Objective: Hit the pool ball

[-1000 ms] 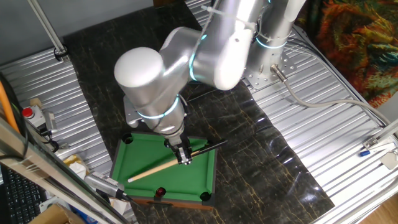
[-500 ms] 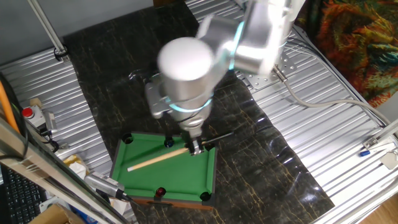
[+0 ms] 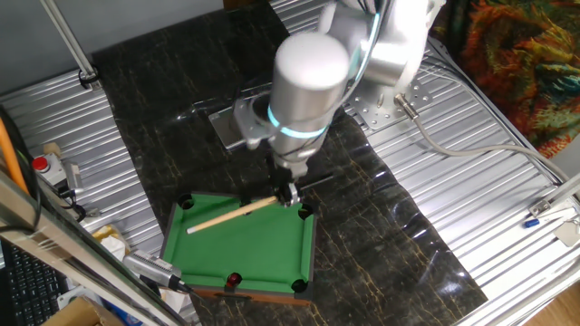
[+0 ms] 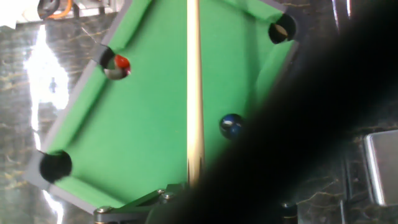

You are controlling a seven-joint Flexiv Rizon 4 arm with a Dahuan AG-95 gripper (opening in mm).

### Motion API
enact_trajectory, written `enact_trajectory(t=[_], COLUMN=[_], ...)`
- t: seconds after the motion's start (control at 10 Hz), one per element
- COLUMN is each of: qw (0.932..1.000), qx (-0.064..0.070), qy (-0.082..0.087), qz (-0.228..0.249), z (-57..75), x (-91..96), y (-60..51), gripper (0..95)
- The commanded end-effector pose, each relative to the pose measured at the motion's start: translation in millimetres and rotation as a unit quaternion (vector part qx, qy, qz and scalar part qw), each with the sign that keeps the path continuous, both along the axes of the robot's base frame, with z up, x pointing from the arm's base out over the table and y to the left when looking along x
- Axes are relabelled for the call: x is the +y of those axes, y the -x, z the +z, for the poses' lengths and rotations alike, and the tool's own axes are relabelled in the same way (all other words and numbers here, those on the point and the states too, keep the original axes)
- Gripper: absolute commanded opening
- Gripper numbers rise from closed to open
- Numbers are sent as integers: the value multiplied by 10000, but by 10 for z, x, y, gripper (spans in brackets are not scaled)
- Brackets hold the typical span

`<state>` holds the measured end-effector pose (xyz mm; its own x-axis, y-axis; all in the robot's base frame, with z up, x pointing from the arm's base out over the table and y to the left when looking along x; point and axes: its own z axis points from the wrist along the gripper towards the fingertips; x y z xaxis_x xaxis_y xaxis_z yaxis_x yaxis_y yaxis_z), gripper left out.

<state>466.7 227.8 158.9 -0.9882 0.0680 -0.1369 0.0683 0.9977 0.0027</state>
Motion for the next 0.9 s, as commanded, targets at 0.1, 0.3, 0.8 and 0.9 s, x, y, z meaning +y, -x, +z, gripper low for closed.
enact_trajectory(t=[0.1,0.3,0.8,0.9], qw=[9999,9998,9997,9997], qx=[-1,13,46,49], qy=[-48,-73,-108,-119], qz=[141,161,203,204], z=[-113,-246,-464,-520], x=[-37,-102,-134,-139], y=[36,98,62,52], gripper=[0,0,0,0])
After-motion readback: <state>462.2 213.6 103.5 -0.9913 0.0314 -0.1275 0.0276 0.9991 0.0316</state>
